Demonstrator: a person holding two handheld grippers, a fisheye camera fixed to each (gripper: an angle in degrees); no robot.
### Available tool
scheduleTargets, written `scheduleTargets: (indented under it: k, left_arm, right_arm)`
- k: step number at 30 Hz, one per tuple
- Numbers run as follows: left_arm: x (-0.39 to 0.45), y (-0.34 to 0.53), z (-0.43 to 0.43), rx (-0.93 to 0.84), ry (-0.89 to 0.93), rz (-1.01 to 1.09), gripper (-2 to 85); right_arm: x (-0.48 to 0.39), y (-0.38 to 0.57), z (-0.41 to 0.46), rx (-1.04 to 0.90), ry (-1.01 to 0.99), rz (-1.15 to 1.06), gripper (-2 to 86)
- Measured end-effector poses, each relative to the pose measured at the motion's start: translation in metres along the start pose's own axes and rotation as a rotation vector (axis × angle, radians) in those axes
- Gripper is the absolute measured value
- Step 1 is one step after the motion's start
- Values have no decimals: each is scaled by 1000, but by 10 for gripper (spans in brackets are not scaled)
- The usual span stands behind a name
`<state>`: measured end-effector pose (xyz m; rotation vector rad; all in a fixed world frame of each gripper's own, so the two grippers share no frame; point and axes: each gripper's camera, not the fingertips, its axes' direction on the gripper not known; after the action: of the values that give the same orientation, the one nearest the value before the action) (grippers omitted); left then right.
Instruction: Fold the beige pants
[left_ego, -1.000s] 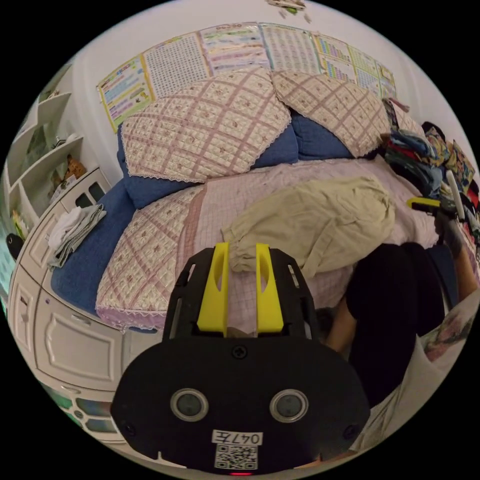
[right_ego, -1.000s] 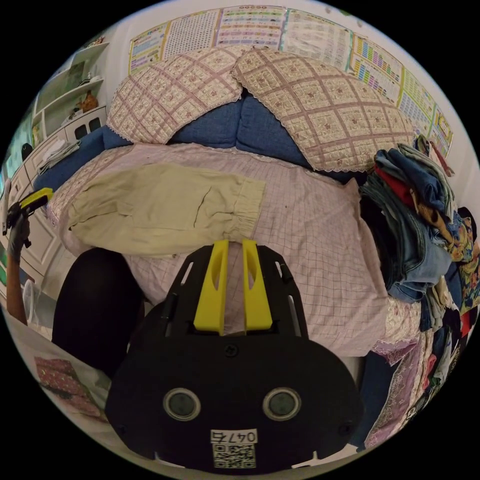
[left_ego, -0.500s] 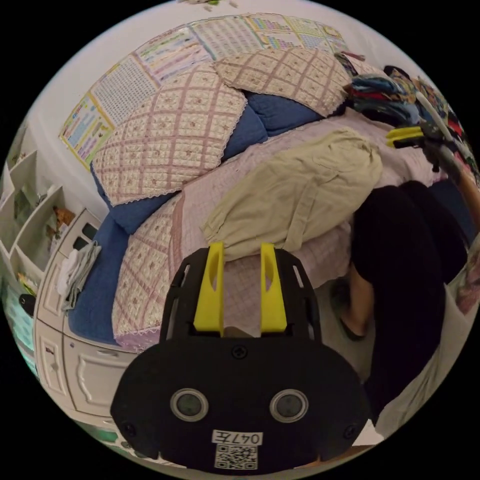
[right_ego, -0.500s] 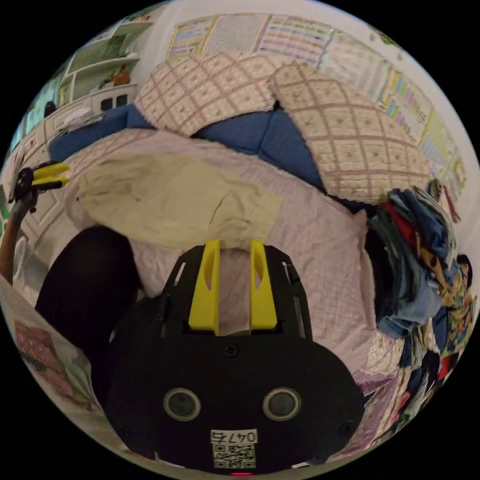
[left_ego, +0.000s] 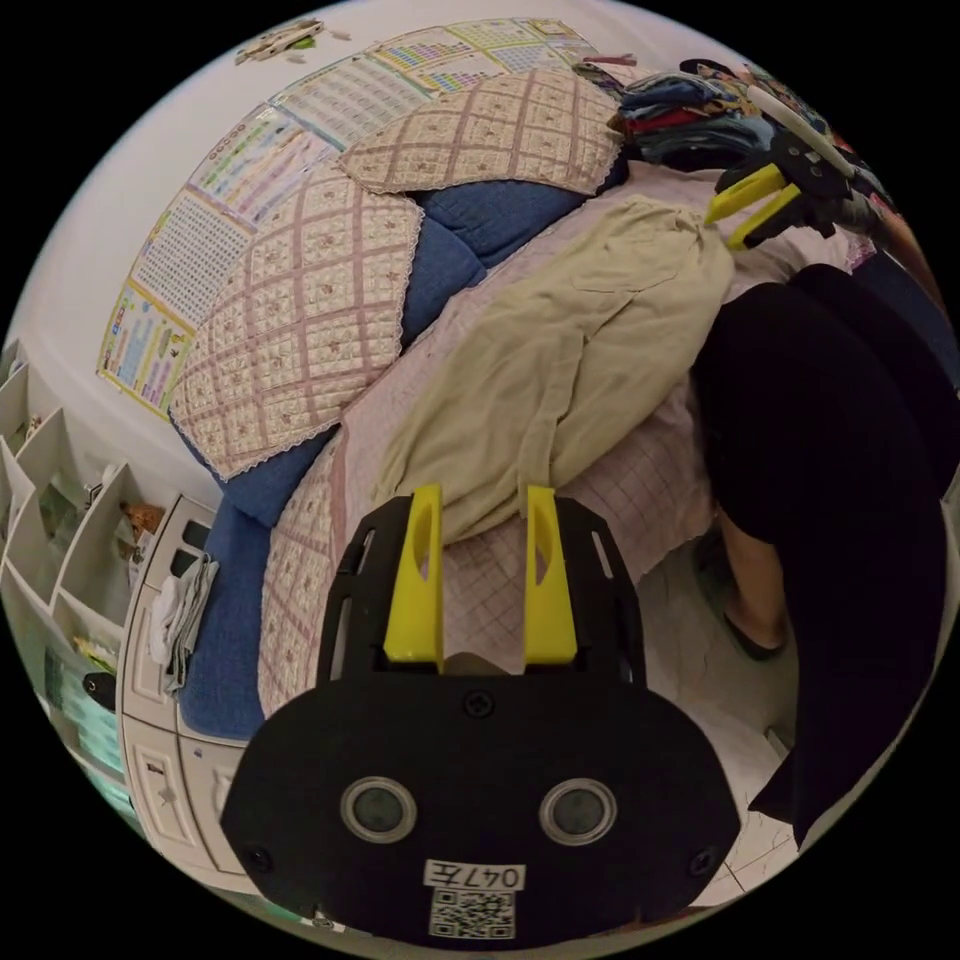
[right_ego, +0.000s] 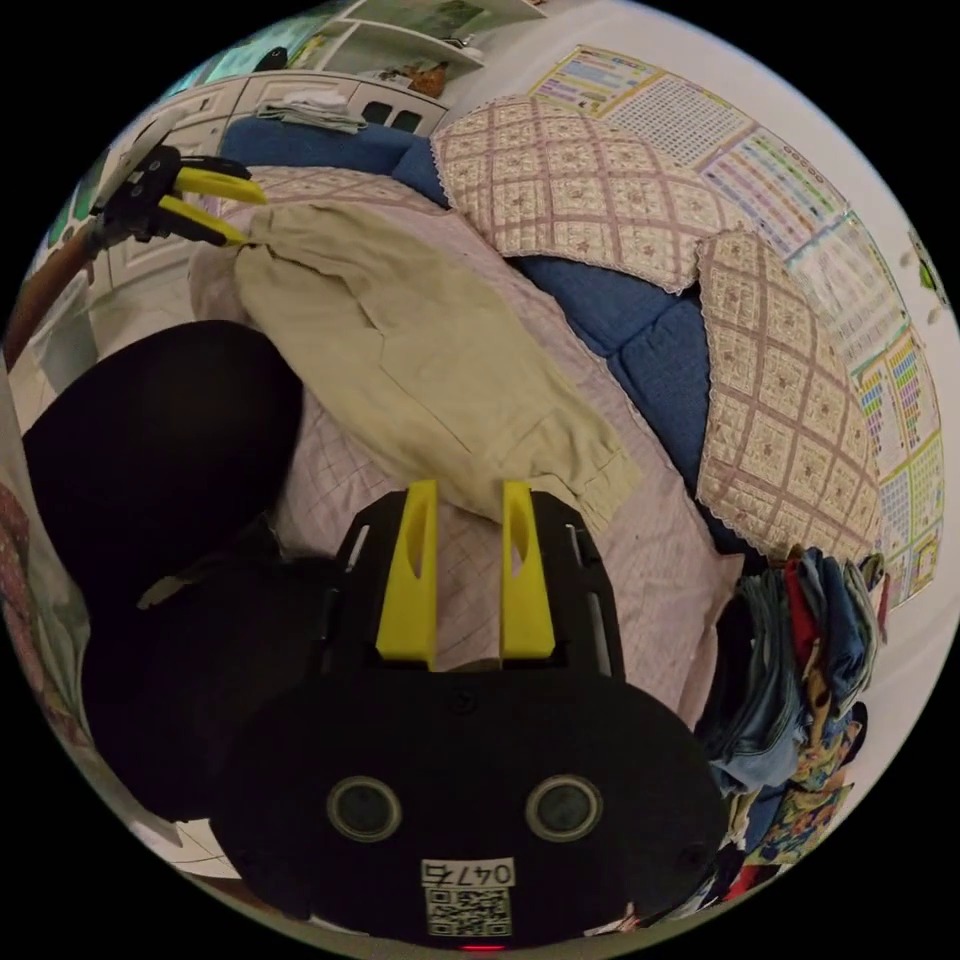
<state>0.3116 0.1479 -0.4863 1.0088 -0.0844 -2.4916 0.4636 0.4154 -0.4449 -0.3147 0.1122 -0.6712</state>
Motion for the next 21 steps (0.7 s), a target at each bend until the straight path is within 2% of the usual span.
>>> scheduleTargets:
  k: [3,6,10,12,16,21]
  left_arm:
    - [13,2,-5,6,-77,-20,14]
    - [24,8,-10,21,-67,-12,1]
    - [40,30,-16,57,-66,-46,14]
    - [49,42,-15,50,-46,-31,47]
    - [81,60,-1,-8,-53,51,77]
    - [115,65,10,19,6,122,90]
  right_arm:
    - [8,-8,-4,33,-38,41,2]
    - [16,-11,-8,76,-74,81,0]
    - [22,-7,-2,40,-17,106,14]
    - [25,-5,1,23,-8,111,22]
    - [24,-10,16,-22,-23,66,45]
    - [22,-28,33,-34,-24,-2,47]
